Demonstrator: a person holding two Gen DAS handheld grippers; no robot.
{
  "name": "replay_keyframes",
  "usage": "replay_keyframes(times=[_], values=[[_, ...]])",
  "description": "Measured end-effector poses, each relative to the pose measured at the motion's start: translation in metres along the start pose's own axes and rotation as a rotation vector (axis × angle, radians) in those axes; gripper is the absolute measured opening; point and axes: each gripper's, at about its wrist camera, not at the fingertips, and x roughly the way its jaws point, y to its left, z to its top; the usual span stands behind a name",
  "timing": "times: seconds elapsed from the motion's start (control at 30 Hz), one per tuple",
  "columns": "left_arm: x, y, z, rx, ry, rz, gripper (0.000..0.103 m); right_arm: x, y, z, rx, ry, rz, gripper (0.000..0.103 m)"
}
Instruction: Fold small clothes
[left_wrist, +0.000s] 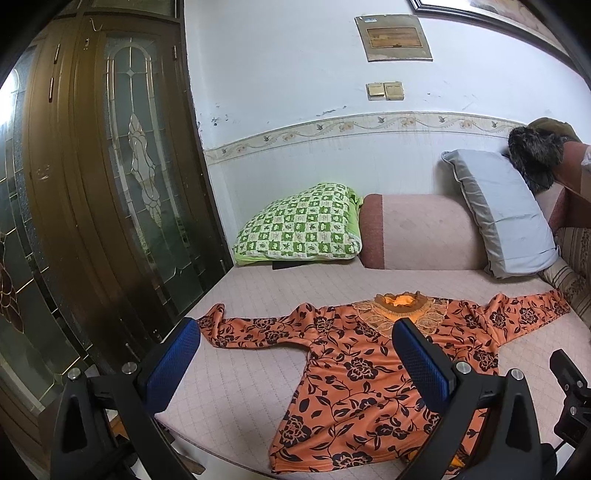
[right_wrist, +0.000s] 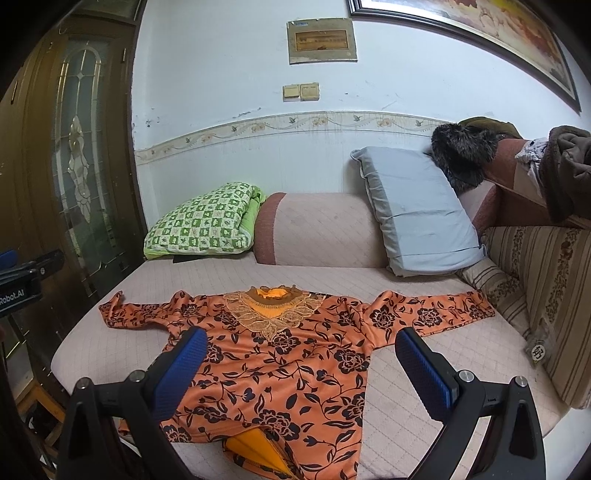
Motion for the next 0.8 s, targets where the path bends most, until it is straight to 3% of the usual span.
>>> replay_keyframes(times=[0.8], values=[[0.010, -0.005, 0.002, 0.014, 0.016, -0.003, 0.103, 0.010, 0.000, -0.002, -0.002, 0.021, 0.004, 0.103]])
